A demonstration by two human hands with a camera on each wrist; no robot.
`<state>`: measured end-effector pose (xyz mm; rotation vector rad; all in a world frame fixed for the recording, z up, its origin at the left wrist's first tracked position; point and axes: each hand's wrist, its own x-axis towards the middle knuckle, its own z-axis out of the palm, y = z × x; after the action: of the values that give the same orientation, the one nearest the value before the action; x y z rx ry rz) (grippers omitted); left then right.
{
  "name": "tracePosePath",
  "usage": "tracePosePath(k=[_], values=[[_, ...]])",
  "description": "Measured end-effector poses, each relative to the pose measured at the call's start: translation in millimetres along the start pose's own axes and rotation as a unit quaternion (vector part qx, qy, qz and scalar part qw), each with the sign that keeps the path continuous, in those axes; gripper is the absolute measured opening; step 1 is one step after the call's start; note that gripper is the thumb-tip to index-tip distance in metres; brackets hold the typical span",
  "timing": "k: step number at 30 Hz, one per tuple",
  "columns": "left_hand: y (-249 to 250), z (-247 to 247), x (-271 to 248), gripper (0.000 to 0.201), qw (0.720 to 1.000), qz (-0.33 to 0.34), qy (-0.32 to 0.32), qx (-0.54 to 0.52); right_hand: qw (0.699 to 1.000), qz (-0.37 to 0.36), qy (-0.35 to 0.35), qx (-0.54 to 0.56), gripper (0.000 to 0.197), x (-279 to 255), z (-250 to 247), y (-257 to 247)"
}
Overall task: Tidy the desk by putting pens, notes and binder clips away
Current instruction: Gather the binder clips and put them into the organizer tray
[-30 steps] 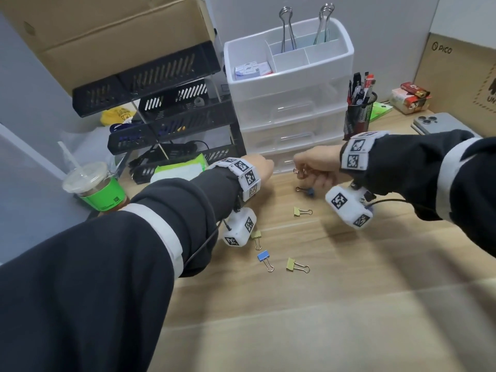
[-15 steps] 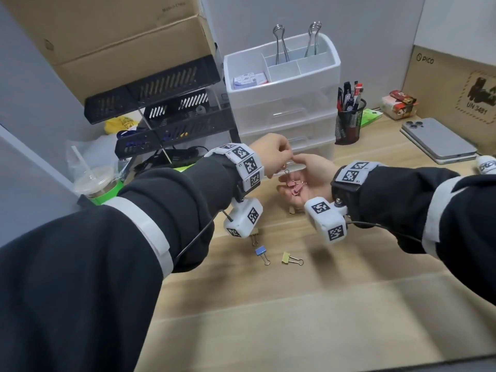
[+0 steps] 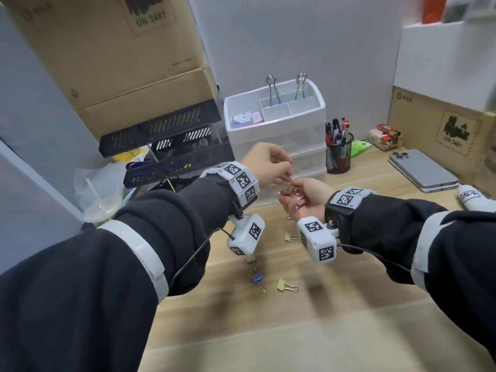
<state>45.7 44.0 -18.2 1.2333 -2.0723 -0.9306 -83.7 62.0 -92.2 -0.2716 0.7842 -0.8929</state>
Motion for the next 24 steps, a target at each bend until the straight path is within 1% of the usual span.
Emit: tracePosePath(k=[3, 6, 8, 11, 13, 16, 19, 22, 23, 24], values=[[6, -14, 3, 0.018, 0.999, -0.007, 0.018, 0.028, 1.0, -0.008, 0.011, -0.013, 0.036, -7, 3, -12], [11, -35, 3, 0.017, 0.997, -0.01, 0.04, 0.065, 0.996, -0.005, 0.028, -0.088, 0.035, -17, 12, -29], [17, -54, 4, 0.018, 0.994, -0.01, 0.06, 0.088, 0.992, -0.009, 0.033, -0.119, 0.032, -27, 23, -45], [27, -83, 10, 0.019, 0.989, -0.008, 0.093, 0.114, 0.988, -0.029, 0.045, -0.147, 0.03, -46, 44, -74], [35, -100, 15, 0.018, 0.985, -0.01, 0.11, 0.13, 0.985, -0.049, 0.052, -0.158, 0.033, -60, 61, -97], [45, -117, 24, 0.019, 0.976, -0.019, 0.131, 0.175, 0.972, -0.081, 0.063, -0.213, 0.034, -83, 85, -138], [50, -126, 37, 0.018, 0.955, -0.031, 0.128, 0.267, 0.957, -0.106, 0.097, -0.252, 0.028, -104, 102, -182], [49, -129, 54, 0.029, 0.937, -0.064, 0.1, 0.329, 0.939, -0.095, 0.125, -0.305, 0.022, -110, 109, -224], [49, -128, 59, 0.034, 0.93, -0.076, 0.089, 0.347, 0.927, -0.101, 0.141, -0.331, 0.021, -107, 110, -236], [48, -128, 65, 0.039, 0.924, -0.087, 0.08, 0.364, 0.909, -0.126, 0.16, -0.364, 0.017, -100, 110, -248]])
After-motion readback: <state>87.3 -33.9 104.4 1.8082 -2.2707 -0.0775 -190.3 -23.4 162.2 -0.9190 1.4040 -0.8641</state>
